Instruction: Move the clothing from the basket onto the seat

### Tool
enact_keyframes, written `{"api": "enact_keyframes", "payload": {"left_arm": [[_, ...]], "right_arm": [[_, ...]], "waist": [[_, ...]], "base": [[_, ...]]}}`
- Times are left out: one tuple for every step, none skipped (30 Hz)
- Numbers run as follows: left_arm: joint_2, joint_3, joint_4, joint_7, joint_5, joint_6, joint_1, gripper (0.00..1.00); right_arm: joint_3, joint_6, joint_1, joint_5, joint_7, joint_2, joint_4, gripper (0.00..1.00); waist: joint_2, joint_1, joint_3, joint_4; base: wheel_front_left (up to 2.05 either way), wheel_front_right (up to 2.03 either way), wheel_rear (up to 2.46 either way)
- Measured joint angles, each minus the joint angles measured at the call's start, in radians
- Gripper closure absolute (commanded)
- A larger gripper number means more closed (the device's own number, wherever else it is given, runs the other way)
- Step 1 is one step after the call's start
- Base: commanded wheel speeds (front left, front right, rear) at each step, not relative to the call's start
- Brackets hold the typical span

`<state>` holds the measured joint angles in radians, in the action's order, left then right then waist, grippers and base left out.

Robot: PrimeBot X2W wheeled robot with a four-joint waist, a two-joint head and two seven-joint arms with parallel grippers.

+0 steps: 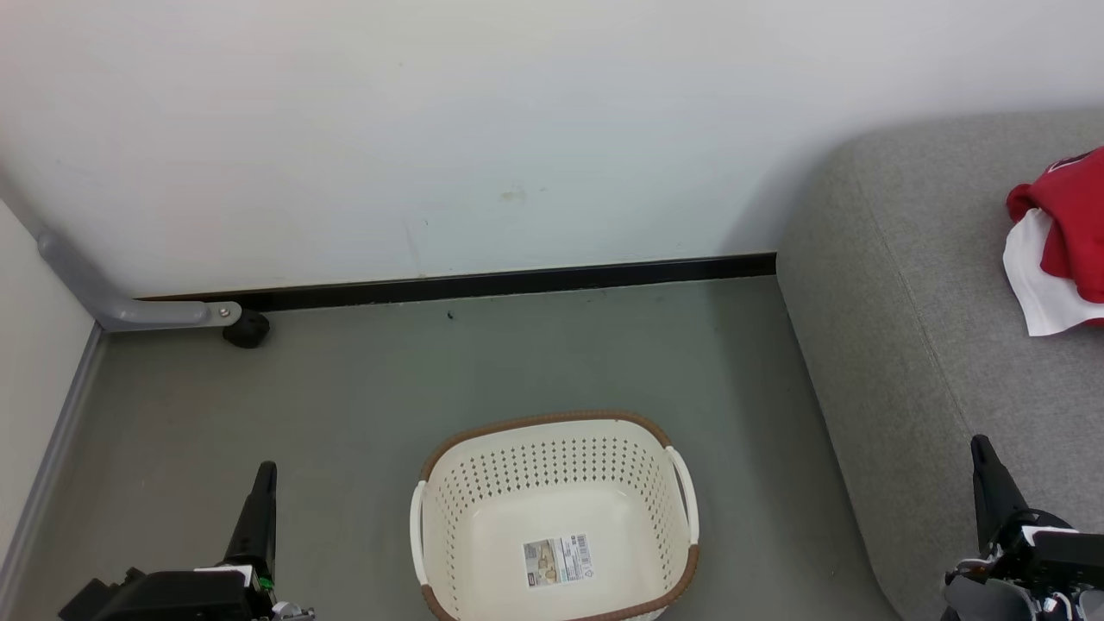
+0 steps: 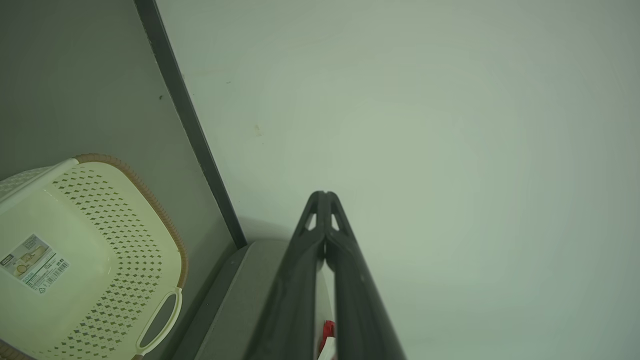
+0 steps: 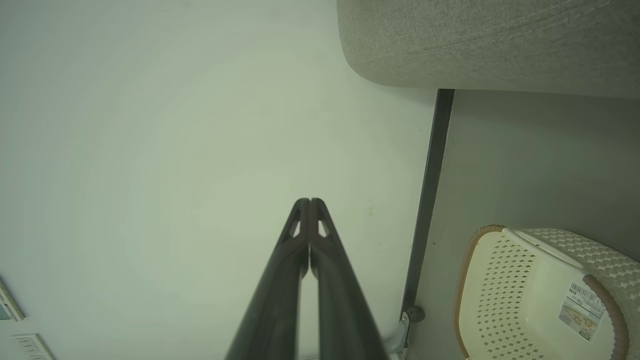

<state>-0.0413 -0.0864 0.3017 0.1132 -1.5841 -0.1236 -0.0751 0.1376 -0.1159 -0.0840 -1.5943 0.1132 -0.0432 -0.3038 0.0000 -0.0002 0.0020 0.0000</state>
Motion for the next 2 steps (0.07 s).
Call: {"api": "enact_keyframes", "payload": {"left_arm": [[0.0,0.0,0.0,0.0,0.0,0.0,0.0,1.0],[0.0,0.0,0.0,0.0,0.0,0.0,0.0,1.0]], "right_arm": [[0.0,0.0,0.0,0.0,0.0,0.0,0.0,1.0],[0.0,0.0,0.0,0.0,0.0,0.0,0.0,1.0]], "waist": [[0.0,0.0,0.0,0.0],[0.0,0.0,0.0,0.0]], "base": [[0.0,0.0,0.0],[0.0,0.0,0.0]]}}
